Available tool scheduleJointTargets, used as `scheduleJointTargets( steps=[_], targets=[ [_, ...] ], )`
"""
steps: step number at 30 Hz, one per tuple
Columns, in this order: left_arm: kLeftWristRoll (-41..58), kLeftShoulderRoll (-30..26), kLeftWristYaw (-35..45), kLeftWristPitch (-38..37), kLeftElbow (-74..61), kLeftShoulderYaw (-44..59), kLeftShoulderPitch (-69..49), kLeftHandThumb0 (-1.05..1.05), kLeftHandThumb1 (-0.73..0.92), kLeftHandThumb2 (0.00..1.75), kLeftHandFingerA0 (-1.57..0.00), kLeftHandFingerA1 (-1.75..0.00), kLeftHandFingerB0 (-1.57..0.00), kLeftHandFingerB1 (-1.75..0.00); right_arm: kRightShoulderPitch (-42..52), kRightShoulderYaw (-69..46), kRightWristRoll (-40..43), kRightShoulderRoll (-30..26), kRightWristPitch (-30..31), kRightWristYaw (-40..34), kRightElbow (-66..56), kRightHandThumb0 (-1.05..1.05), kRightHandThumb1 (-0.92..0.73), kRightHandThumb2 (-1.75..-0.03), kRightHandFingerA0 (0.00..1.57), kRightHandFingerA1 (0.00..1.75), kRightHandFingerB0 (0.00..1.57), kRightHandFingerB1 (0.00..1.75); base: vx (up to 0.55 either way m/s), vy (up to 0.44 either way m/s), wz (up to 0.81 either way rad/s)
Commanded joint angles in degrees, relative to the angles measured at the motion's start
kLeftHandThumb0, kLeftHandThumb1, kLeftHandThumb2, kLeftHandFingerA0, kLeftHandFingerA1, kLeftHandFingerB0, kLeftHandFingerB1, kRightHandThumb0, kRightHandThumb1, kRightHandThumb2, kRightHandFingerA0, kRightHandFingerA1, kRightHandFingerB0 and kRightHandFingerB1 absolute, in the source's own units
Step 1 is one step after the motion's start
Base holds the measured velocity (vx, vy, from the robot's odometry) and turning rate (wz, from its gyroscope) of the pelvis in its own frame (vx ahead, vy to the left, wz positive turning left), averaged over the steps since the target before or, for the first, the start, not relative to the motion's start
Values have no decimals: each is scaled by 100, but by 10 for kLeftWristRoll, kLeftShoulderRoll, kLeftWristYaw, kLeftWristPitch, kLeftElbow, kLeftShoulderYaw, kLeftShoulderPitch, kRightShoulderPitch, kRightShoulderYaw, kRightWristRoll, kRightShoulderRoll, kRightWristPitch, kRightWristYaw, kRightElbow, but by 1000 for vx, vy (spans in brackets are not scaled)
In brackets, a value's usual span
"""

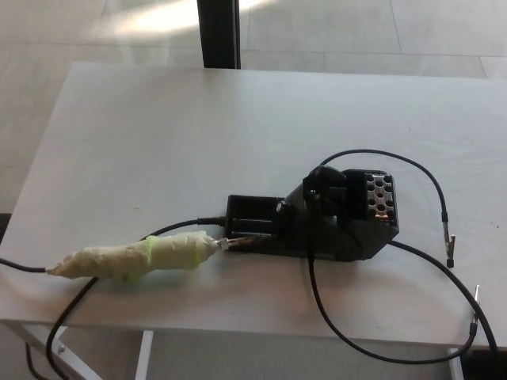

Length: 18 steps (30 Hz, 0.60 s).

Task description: Use the left hand of the robot to grab the soldering gun kept on the middle of the table and pull it out of its base and keep it on the left side of the base

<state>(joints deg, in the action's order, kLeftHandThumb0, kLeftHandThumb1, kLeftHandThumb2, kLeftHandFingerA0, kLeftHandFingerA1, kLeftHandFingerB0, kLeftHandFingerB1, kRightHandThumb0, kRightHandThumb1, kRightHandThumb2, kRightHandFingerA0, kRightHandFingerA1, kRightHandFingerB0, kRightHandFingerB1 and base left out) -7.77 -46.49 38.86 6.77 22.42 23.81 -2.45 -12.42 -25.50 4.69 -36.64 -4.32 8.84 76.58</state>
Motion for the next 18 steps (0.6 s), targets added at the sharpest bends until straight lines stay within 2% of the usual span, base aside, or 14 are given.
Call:
scheduleJointTargets(
  steps=[1,2,3,5,6,9,10,11,12,13,14,16,17,18],
  targets=[
    [122,141,-163,92,279,134,-43,-37,45,102,0,-50,0,-50,5,-19,26,3,-7,10,-2,-84,-23,-116,117,110,49,108,0,0,0],
    [121,140,-162,89,282,136,-43,-37,45,102,0,-50,0,-50,5,-19,25,4,-7,10,-2,-84,-23,-116,117,110,49,108,0,0,0],
    [134,179,-149,98,305,133,-42,-79,52,88,-5,-37,-4,-20,4,-16,22,4,-6,4,-2,-83,-23,-118,117,111,49,109,0,0,0],
    [125,198,-154,99,307,121,-46,-79,54,90,-4,-32,-5,-24,1,-13,20,8,-7,3,-3,-83,-24,-118,118,112,48,108,0,0,0],
    [106,200,-147,89,303,99,-53,-75,73,62,-8,-37,-10,-30,2,-10,17,7,-10,4,-3,-86,-18,-120,111,109,30,138,0,0,0],
    [87,204,-139,58,303,76,-55,-75,57,94,-3,-42,-8,-42,1,-13,19,5,-11,4,-2,-91,-27,-120,112,111,49,112,0,0,0],
    [129,221,-155,73,287,124,-55,-68,53,89,-24,-63,-13,-48,0,-13,19,3,-10,4,-2,-89,-28,-119,109,110,49,111,0,0,0],
    [121,220,-160,58,281,122,-62,-73,56,90,-12,-54,-7,-44,-1,-10,16,3,-8,1,-3,-90,-19,-119,109,110,31,140,0,0,0],
    [135,236,-199,35,282,149,-59,-67,70,61,-18,-41,-19,-30,0,-12,18,3,-9,3,-3,-90,-20,-115,105,114,46,116,0,0,0],
    [129,237,-218,23,292,150,-56,-67,68,61,-23,-39,-22,-28,0,-11,17,3,-10,2,-3,-84,-19,-117,102,114,29,143,0,0,0],
    [138,244,-218,10,301,163,-54,-67,53,87,-18,-51,-10,-42,0,-10,16,3,-7,0,-3,-91,-20,-114,105,115,45,117,0,0,0],
    [128,244,-223,19,291,161,-56,-68,52,86,-17,-50,-6,-41,4,-8,13,5,-10,-2,-2,-86,-20,-114,98,121,29,143,0,0,0],
    [113,242,-227,16,294,148,-59,-64,69,60,-25,-40,-26,-29,3,-6,11,6,-9,-8,-2,-90,-19,-113,95,121,43,116,0,0,0],
    [104,243,-226,11,289,140,-65,-65,72,62,-27,-42,-30,-32,4,-13,18,7,-4,-7,0,-88,-22,-116,84,139,19,140,0,0,0]
  ],
)
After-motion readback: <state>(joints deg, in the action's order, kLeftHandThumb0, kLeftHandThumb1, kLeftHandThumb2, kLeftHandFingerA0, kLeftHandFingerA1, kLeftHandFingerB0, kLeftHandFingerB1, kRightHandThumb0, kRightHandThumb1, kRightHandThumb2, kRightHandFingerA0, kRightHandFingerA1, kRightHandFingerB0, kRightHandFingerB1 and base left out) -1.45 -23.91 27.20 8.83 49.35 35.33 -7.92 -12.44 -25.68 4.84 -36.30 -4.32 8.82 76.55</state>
